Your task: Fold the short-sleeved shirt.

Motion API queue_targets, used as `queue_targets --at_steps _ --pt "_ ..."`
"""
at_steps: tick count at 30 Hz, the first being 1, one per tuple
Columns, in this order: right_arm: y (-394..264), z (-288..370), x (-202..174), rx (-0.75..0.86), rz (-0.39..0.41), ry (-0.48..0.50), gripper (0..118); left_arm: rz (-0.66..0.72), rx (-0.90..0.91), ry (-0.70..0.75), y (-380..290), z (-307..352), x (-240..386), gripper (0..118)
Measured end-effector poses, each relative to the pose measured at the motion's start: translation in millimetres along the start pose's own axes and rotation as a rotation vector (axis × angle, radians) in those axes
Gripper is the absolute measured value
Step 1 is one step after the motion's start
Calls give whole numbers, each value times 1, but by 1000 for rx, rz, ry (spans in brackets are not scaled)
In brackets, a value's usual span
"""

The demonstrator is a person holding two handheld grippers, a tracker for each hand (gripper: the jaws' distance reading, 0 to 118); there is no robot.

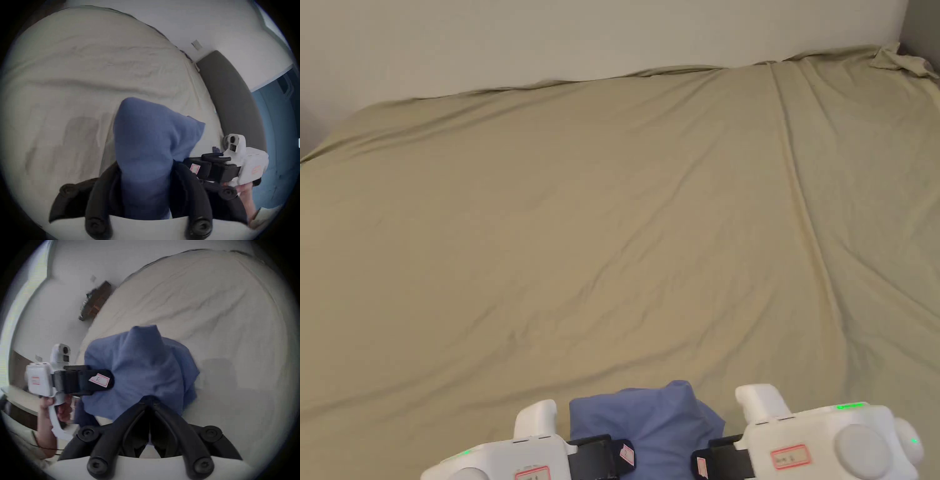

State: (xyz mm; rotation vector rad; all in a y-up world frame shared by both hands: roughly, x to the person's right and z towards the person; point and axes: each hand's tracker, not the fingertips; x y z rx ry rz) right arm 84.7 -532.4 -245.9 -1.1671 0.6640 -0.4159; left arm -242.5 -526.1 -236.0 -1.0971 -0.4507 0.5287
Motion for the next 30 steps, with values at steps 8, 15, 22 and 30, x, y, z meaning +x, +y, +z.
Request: queue_targets --at_steps 8,15,22,30 --pt "-3 82 -1 160 2 95 3 3 -7 90 48 135 -75 42" --pt "-3 109 -5 229 34 -15 3 115 -22 465 92 236 -204 42" --pt "-8 107 6 228 -41 -36 3 207 -54 708 95 233 -263 84" --pt "-8 104 1 190 21 -199 3 78 -77 769 90 223 -208 117"
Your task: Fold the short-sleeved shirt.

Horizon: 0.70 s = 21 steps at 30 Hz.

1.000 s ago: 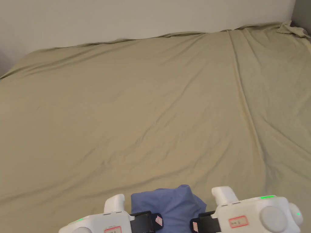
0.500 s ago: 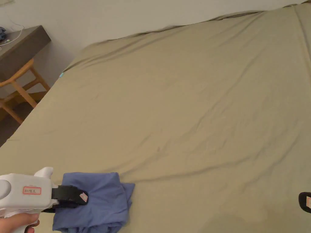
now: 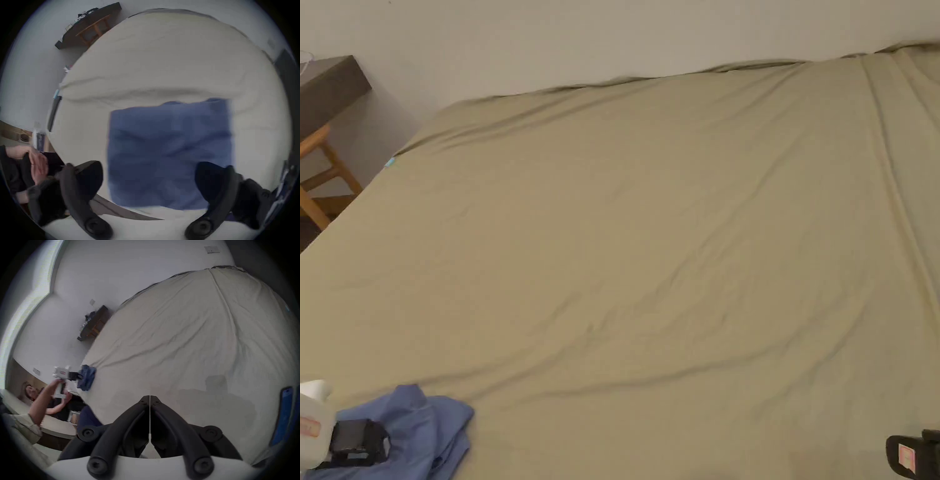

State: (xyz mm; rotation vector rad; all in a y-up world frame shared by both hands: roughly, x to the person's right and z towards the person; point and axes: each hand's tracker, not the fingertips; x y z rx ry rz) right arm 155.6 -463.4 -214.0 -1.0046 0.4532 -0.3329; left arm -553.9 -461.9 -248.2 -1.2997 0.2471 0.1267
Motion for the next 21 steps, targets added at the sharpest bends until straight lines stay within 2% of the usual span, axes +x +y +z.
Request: queue_targets --at_steps 1,2,3,5,6,9,12,14,16,21 --pt "4 0 -1 -5 14 -82 3 15 46 -30 1 12 10 103" --pt "12 0 -3 3 39 -233 3 6 136 -15 5 27 24 53" --pt "21 2 -5 37 81 -341 3 -14 222 12 9 42 42 0" --pt "44 16 -6 133 146 -428 3 -40 439 59 17 79 74 0" --pt "60 28 -10 194 142 -467 3 -57 527 38 21 100 92 0" --pt "107 72 -31 416 168 -457 3 -69 727 -59 33 149 148 0" --pt "152 118 -66 627 271 -524 3 -34 986 -82 34 203 210 0" --pt "170 140 -87 730 296 -536 3 2 1104 -86 26 226 242 0" --pt "179 156 -102 815 302 -527 3 3 1193 -126 18 242 276 0" --pt "167 153 -123 877 331 -575 3 -121 1190 -119 11 249 331 0"
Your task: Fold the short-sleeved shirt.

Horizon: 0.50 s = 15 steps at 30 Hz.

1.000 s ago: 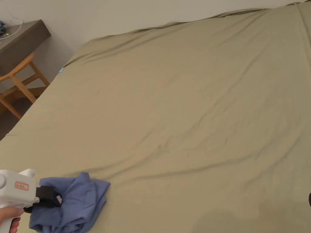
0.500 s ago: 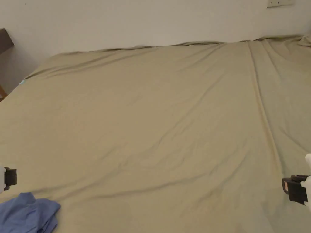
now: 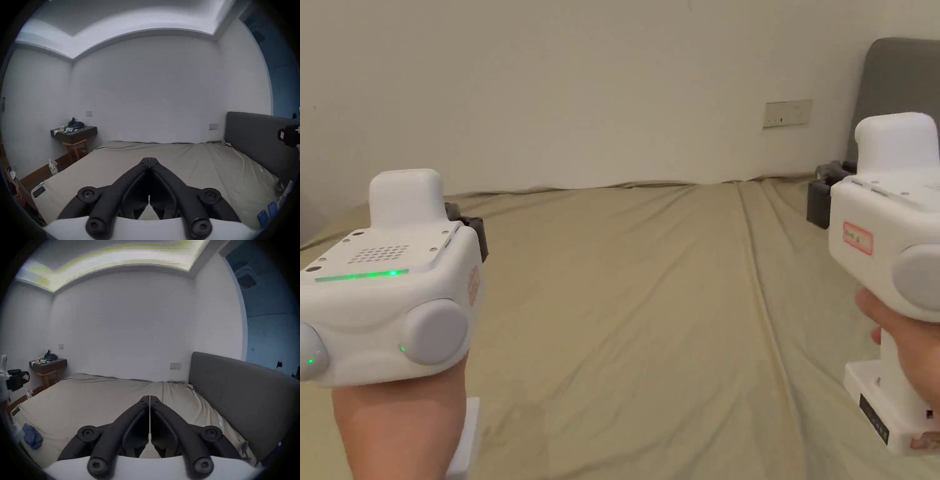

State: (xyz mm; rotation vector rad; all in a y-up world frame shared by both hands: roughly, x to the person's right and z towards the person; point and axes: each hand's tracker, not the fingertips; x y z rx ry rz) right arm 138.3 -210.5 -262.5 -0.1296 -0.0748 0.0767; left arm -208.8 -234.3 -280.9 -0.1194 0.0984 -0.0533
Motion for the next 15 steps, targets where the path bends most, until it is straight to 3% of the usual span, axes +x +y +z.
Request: queue_targets --at_steps 5,10,11,12,13,14,15 --pt "-18 -8 0 -53 -24 46 3 23 0 11 1 -4 9 0" --pt "-7 -6 -3 -8 -21 34 4 19 9 10 5 -3 12 0" --pt "-4 -7 -2 -5 -22 42 20 31 4 -1 8 -1 12 7" --pt "0 -9 -3 -12 -22 50 56 43 -5 -9 10 -3 12 36" --pt "3 -12 -5 -24 -24 48 108 41 -5 -1 11 -5 12 85" --pt "5 -16 -8 -71 -40 37 117 39 -19 6 11 -8 12 118" --pt "2 -11 -6 -5 -65 41 118 108 75 -76 15 -3 10 118"
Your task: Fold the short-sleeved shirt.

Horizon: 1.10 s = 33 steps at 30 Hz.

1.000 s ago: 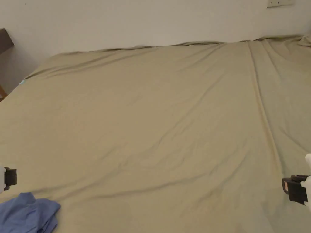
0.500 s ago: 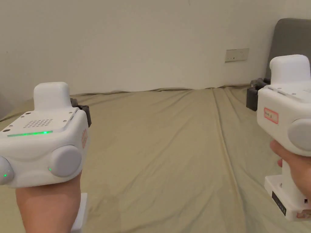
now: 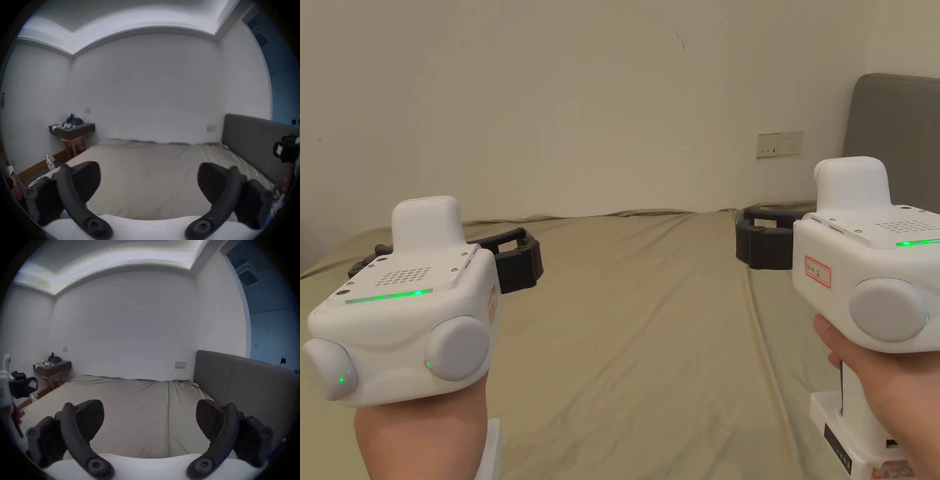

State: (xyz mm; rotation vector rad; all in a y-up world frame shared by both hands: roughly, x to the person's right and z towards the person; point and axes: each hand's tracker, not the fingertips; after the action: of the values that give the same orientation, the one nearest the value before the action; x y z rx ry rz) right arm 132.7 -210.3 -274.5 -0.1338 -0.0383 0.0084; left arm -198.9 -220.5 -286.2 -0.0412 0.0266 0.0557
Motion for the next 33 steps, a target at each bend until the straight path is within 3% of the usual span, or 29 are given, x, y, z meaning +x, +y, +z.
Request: queue_targets --at_steps 1,4,8,33 --pt "-1 -2 -1 6 -7 21 118 -63 -43 86 6 2 -5 118" --pt "5 11 -5 4 0 71 118 -70 -50 71 5 13 -5 118" --pt "-1 5 -14 9 72 46 118 -88 -62 69 6 10 -3 118" --pt "3 5 -22 12 70 47 118 -124 -74 93 7 9 -2 118"
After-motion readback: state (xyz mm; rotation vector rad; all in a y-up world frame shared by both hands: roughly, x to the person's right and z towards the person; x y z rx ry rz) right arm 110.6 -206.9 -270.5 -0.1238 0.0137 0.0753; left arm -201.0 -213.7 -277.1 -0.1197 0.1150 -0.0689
